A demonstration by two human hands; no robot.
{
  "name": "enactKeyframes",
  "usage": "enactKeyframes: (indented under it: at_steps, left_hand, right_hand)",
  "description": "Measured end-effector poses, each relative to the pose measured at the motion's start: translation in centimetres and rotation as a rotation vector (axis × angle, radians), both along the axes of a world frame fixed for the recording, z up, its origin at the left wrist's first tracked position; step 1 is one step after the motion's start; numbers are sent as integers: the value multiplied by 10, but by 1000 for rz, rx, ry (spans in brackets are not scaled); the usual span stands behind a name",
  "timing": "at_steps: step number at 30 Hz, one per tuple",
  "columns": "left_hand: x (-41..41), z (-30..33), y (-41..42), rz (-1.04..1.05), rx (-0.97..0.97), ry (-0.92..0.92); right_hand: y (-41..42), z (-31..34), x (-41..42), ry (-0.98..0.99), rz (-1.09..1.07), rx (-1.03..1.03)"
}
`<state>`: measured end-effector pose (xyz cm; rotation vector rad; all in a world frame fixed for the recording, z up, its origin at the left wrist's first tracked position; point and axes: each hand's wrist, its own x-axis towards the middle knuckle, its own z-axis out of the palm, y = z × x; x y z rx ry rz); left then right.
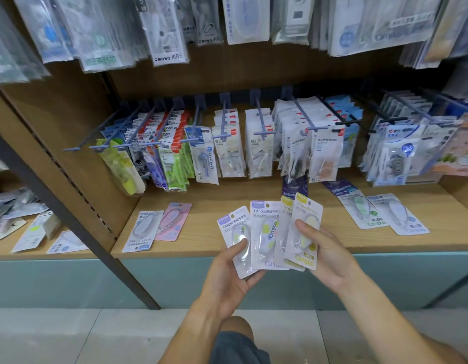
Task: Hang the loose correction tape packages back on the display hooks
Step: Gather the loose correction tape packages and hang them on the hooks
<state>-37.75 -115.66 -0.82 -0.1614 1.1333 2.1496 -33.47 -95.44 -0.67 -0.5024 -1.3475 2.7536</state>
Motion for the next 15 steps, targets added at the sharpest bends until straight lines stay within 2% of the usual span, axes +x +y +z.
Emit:
enactKeyframes:
  at_steps: [6,9,12,15]
  left_hand:
    - [6,14,23,-180,-224,240]
    - [11,14,35,-167,-341,373]
    - [11,9,43,-98,-365,381]
    - [11,2,43,-121,-317,367]
  right_hand:
    - [-6,9,4,6,-12,151]
    - [-17,17,5,51,-20,257]
    - [-26,17,3,61,-24,289]
    - [-23,8,-2,3,-5,225]
